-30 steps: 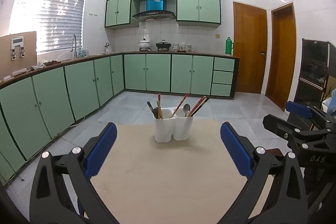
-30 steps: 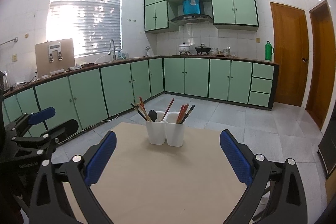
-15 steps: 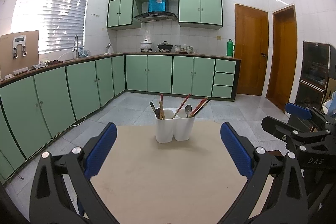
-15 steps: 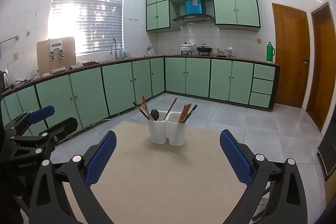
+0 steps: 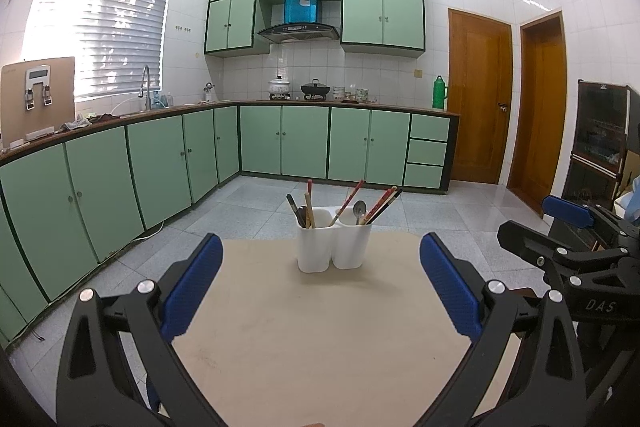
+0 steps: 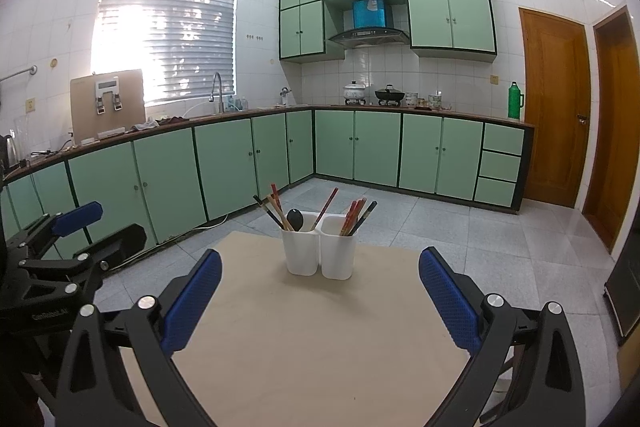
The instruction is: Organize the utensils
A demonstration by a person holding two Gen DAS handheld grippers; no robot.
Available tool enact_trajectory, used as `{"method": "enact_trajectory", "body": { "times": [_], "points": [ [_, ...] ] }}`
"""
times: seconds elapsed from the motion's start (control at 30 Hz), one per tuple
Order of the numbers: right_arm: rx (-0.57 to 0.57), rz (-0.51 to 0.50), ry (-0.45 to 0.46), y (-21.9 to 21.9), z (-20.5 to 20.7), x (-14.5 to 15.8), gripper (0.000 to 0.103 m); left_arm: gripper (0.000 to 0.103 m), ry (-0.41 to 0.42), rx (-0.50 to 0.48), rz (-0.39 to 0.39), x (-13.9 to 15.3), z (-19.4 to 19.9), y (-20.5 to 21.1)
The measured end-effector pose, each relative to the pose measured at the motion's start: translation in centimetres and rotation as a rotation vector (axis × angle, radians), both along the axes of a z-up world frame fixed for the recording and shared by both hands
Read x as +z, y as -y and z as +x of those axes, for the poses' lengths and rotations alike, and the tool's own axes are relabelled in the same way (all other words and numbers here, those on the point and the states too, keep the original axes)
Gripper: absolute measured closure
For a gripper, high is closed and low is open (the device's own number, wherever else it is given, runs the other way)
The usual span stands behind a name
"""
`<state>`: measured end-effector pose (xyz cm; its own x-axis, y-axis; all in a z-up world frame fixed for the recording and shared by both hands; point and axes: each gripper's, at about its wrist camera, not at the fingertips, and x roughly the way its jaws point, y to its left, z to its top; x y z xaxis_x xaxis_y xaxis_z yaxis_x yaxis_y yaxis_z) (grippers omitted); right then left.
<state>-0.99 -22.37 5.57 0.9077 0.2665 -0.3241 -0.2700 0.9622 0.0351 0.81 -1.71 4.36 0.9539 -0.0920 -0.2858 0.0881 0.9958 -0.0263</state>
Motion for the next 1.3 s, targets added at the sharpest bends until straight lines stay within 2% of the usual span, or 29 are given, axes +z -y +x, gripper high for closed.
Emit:
{"method": "enact_trajectory", "body": {
  "times": [1.3],
  "points": [
    [0.002, -0.001, 0.003, -0.34, 0.11, 0.67, 0.006, 0.007, 0.006, 0.002, 0.002, 0.31, -0.15, 0.08]
  ]
}}
